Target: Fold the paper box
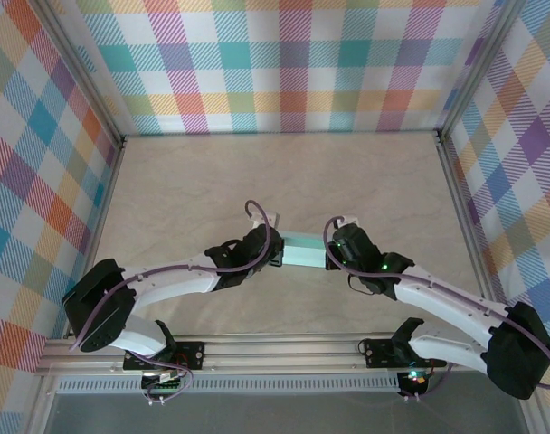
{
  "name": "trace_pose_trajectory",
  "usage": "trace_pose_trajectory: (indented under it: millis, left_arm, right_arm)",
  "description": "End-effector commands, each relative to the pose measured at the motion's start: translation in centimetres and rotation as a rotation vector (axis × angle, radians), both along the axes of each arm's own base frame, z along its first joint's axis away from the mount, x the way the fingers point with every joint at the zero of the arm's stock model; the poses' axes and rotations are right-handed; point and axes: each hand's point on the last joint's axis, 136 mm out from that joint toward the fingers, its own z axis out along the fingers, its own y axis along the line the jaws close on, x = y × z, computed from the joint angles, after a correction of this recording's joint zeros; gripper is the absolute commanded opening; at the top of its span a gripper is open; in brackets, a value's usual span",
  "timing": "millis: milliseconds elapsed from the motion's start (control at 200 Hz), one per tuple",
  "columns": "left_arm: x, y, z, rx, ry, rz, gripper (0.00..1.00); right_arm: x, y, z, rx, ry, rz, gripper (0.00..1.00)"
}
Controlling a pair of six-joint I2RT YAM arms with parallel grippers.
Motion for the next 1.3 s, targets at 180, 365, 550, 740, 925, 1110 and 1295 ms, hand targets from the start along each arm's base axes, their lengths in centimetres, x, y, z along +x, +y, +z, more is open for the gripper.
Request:
trace_pose_trajectory:
  millis: [180,365,550,740,925,1110,1295]
  left_arm:
    - [-2.7,1.7,-5.8,0.209,0.137,-0.041,0.0]
    - [-2.8,1.3,-6.0,0.209,0.142,-0.056,0.0]
    - [-2.5,0.9,-5.6,0.198,0.127,-0.058,0.0]
    - [-2.7,0.9,-5.6,0.202,0.129,-0.067,0.01]
    - [-2.7,1.3,-4.8,0.206,0.098,-0.079,0.2]
    - [-2.9,1.2,-4.2,0.206,0.088,-0.106,0.33]
    - [-3.3,0.8,-3.8,0.186,0.093,-0.142,0.43]
  right_arm:
    - [-1.5,1.4,3.8,0.088,-0.043,0.106,0.59]
    - [-0.2,1.6,6.6,0.198,-0.031,-0.013,0.84]
    - [1.5,1.2,5.0,0.311,0.14,-0.167,0.82]
    - [2.0,1.5,1.7,0.36,0.278,-0.2,0.77]
    - [1.9,1.6,0.5,0.36,0.319,-0.216,0.77]
    - [1.9,1.8,-0.5,0.354,0.349,-0.229,0.75]
    - [1.8,1.9,-1.6,0.341,0.382,-0.239,0.73]
